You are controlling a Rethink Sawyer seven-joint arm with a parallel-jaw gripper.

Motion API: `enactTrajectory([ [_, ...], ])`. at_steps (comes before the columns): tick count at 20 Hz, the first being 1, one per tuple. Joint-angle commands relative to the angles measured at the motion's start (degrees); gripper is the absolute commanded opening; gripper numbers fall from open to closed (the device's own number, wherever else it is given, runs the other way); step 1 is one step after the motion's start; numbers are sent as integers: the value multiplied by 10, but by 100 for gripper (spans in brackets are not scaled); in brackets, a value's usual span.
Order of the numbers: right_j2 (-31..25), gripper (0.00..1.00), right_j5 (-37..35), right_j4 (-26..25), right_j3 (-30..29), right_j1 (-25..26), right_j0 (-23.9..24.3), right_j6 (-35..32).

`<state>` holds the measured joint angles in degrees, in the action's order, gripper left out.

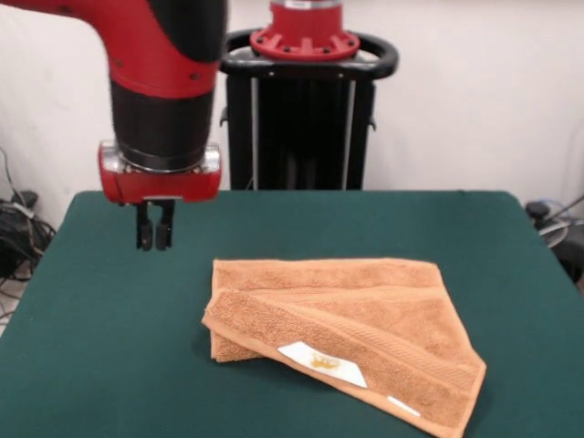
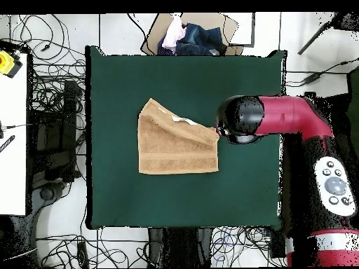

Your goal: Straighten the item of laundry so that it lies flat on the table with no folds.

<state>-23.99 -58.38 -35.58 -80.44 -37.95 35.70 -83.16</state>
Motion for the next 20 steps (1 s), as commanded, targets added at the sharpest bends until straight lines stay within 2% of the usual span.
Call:
enactTrajectory([
  [1,31,0,-20,-97,-4,-11,-57,66],
  [7,53,0,-44,-134,24,-5,-98,27],
  [10,52,0,-23,-123,30,7,-104,2],
  [13,30,0,48,-78,2,3,-76,-19],
  [18,4,0,148,-37,-53,-3,-29,-28],
  [19,1,0,199,-38,-83,-1,-2,-26],
  [20,5,0,208,-44,-91,-2,3,-21],
])
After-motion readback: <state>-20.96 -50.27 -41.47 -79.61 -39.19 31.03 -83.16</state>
